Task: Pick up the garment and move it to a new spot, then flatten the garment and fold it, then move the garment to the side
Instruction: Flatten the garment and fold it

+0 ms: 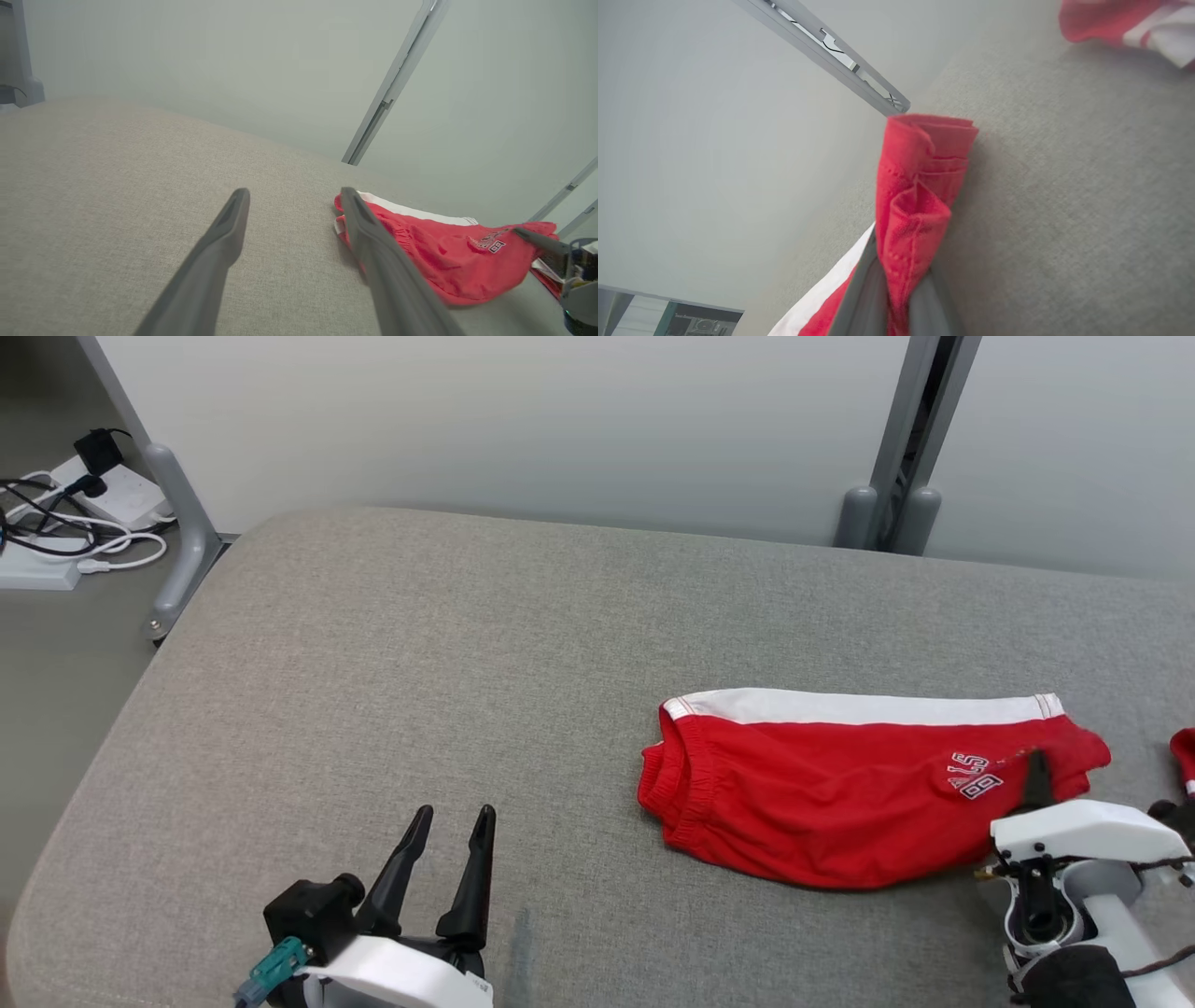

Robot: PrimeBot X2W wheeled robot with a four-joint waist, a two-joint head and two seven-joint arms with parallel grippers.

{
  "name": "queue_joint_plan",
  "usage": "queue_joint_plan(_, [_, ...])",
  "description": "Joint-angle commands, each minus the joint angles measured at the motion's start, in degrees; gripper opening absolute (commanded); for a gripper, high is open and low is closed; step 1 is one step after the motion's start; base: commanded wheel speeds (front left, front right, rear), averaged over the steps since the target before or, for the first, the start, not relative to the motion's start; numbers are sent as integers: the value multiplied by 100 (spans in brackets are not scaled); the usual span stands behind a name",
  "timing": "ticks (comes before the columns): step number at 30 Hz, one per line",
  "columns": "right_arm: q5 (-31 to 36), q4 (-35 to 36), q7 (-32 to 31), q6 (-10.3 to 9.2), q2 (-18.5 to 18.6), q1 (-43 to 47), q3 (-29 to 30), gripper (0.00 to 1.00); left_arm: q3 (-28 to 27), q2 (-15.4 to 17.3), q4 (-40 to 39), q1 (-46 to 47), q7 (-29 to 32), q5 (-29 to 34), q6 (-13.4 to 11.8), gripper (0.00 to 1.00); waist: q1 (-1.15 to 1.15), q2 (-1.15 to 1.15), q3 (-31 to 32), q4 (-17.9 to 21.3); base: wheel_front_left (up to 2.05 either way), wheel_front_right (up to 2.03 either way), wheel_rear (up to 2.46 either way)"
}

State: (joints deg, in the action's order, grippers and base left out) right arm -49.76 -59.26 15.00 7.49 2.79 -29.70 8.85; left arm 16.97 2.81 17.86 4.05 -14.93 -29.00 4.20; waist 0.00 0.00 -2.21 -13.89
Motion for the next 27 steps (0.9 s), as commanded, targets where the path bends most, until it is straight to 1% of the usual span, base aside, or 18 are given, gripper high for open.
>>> queue_joint_plan(1, [-133, 257, 30, -1, 30, 51, -187, 0, -49, 24, -12, -40, -29, -95, -27, 100, 0, 0, 58, -64, 0, 0, 0])
queue_joint_plan(7, [-754, 1371, 30, -1, 30, 420, -1213, 0, -103, 24, -92, -105, -28, -281, -104, 100, 0, 0, 155, -193, 0, 0, 0])
queue_joint_plan(11, [-1065, 2051, 23, -1, 29, 715, -1896, 0, -104, 23, -101, -128, -29, -262, -135, 100, 0, 0, 191, -275, 0, 0, 0])
queue_joint_plan(13, [-1120, 2327, 22, -1, 25, 829, -2276, 0, -102, 23, -121, -110, -29, -257, -136, 100, 0, 0, 190, -331, 0, 0, 0])
queue_joint_plan(15, [-1028, 2523, 21, -1, 35, 918, -2599, 0, -100, 24, -147, -105, -29, -271, -147, 100, 0, 0, 179, -386, 0, 0, 0])
queue_joint_plan(16, [-1028, 2523, 21, -1, 35, 918, -2599, 0, -100, 24, -147, -105, -29, -271, -147, 100, 0, 0, 179, -386, 0, 0, 0])
queue_joint_plan(20, [-920, 2643, 21, -1, 33, 986, -3042, 0, -91, 23, -188, -100, -28, -293, -159, 100, 0, 0, 136, -499, 0, 0, 0])
queue_joint_plan(24, [-880, 2340, 17, -1, 39, 878, -3470, 0, -81, 21, -195, -117, -28, -318, -167, 100, 0, 0, 103, -577, 0, 0, 0])
queue_joint_plan(27, [-812, 2060, 19, -1, 32, 728, -3653, 0, -61, 23, -183, -102, -29, -339, -172, 100, 0, 0, 78, -629, 0, 0, 0])
